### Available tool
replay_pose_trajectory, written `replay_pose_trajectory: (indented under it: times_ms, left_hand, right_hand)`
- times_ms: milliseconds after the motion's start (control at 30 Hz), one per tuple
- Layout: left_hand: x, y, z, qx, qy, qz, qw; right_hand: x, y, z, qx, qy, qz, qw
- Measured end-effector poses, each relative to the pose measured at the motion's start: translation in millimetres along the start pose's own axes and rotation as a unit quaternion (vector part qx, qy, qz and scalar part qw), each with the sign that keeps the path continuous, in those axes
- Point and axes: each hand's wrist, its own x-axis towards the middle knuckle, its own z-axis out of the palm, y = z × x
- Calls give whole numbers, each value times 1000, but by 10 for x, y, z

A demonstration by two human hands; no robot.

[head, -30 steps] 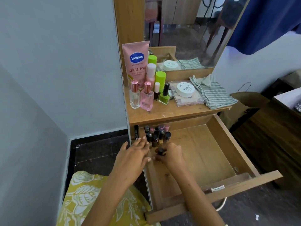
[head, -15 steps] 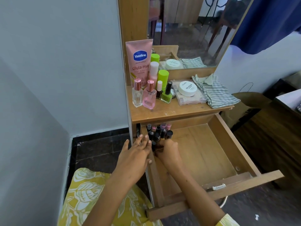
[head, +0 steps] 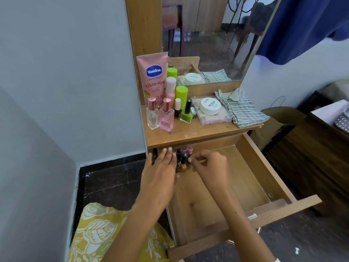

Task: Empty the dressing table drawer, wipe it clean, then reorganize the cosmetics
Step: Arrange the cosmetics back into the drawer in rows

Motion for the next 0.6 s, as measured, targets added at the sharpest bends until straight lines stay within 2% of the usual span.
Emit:
replay_pose_trajectory:
  times_ms: [100,200,600]
  left_hand:
    - [169,91,-83,-9,72,13,997]
    - [299,104,-97,4,58,14,998]
    - [191,-99,15,32,33,-1,999]
  right_hand:
    - [224,-90,-90,33,82,-7,996]
    - [453,-178,-55,35,127,-1,991]
    - [963,-331,243,-18,181,-16,983]
